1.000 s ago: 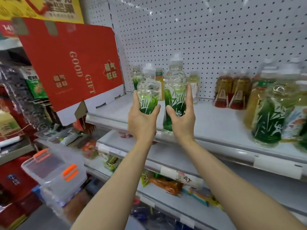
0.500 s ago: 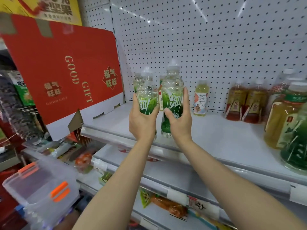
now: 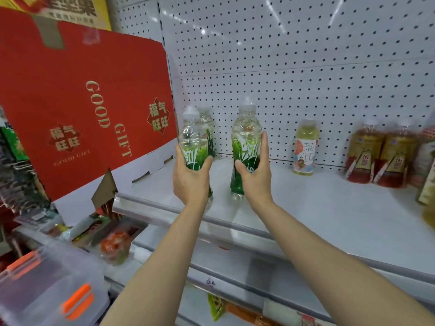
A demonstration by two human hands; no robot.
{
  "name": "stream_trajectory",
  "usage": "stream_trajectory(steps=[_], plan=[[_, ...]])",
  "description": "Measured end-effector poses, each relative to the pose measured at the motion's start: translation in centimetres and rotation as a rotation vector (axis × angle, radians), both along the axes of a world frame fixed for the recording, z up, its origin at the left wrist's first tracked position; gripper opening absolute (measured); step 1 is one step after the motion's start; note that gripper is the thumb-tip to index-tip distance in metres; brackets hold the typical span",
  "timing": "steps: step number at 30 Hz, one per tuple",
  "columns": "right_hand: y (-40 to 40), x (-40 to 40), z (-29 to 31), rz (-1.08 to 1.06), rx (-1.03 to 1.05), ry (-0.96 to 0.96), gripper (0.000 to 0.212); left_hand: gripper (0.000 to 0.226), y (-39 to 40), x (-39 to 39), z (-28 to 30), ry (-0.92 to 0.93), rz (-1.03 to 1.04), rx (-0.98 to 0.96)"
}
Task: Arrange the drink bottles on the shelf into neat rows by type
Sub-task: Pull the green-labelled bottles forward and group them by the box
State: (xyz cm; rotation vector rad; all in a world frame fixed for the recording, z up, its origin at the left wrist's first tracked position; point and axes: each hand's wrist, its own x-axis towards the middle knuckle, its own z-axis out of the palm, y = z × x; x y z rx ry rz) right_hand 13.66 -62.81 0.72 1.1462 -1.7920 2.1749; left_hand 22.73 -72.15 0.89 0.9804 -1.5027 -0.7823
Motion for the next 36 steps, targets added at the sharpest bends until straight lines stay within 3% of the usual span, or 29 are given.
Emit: stream_trajectory(steps=[11,20,27,30,36], plan=[[-13.9,-3.3,0.8,-0.095,0.077,-0.082,0.1,0.088,-14.8,-1.9,-1.2,0.074,-0.239,-0.127],[-20.3,-8.1,-0.9,-0.268,0.185,0.059,0.101,0.092,-18.9,-6.9,-1.6,0.143,-0.423,-0.105],[-21.0,-10.1,-2.5,-0.293,0.336,0.138,0.091,0.098,-21.4,-8.0,-1.6,0.073,-0.456,-0.079],[-21.2,-10.1,-3.0,-0.406,0.468,0.108,0.074,0.099,-21.9,-7.3,-2.1,-0.052,-0.436,-0.064],[-22.3,-10.2,-1.9,-0.48,0.598,0.041,0.069,0.089,-22.0,-7.8,-1.6,-0.176,-0.44,-0.038]])
